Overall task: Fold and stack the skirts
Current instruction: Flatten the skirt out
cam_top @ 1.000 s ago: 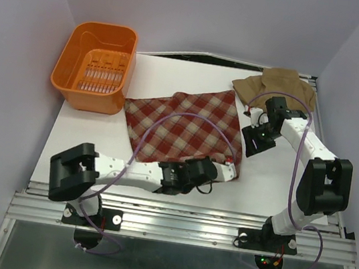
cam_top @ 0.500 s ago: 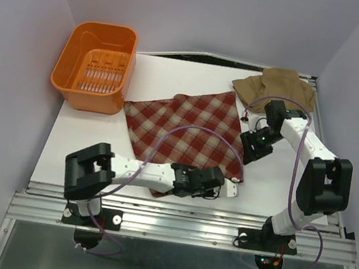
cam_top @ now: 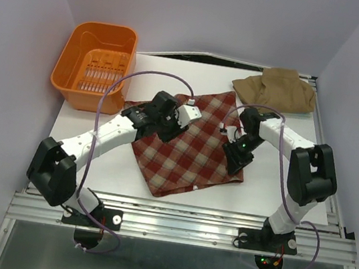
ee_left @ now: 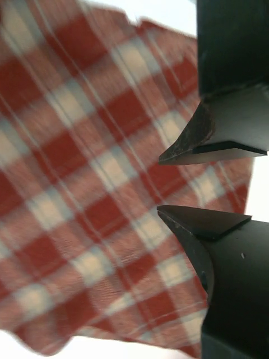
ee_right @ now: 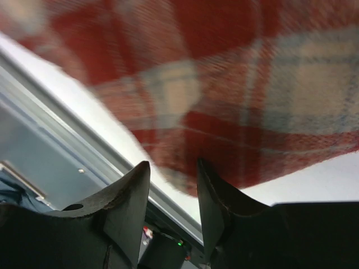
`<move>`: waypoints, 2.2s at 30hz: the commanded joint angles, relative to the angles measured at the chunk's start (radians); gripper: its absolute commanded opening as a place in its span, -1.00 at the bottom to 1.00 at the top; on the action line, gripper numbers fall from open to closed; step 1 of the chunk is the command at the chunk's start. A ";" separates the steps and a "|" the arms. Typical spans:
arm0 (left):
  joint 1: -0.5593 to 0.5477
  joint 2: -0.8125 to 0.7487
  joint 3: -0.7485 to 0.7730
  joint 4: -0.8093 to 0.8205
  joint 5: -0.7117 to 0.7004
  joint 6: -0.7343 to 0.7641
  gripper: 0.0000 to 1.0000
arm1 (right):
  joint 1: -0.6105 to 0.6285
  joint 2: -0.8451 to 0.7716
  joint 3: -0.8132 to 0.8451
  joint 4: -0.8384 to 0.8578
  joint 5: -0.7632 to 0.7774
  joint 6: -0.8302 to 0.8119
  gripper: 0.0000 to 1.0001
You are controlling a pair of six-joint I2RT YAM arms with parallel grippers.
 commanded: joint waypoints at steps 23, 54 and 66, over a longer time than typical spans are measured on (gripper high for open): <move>0.305 0.297 0.245 -0.182 -0.005 0.150 0.07 | -0.088 -0.028 -0.194 0.217 0.543 -0.137 -0.11; 0.413 0.646 0.454 -0.299 -0.123 0.187 0.07 | -0.088 0.197 0.130 0.284 0.412 0.050 0.24; 0.430 0.627 0.425 -0.328 -0.112 0.210 -0.63 | -0.088 0.214 0.124 0.285 0.416 0.062 0.22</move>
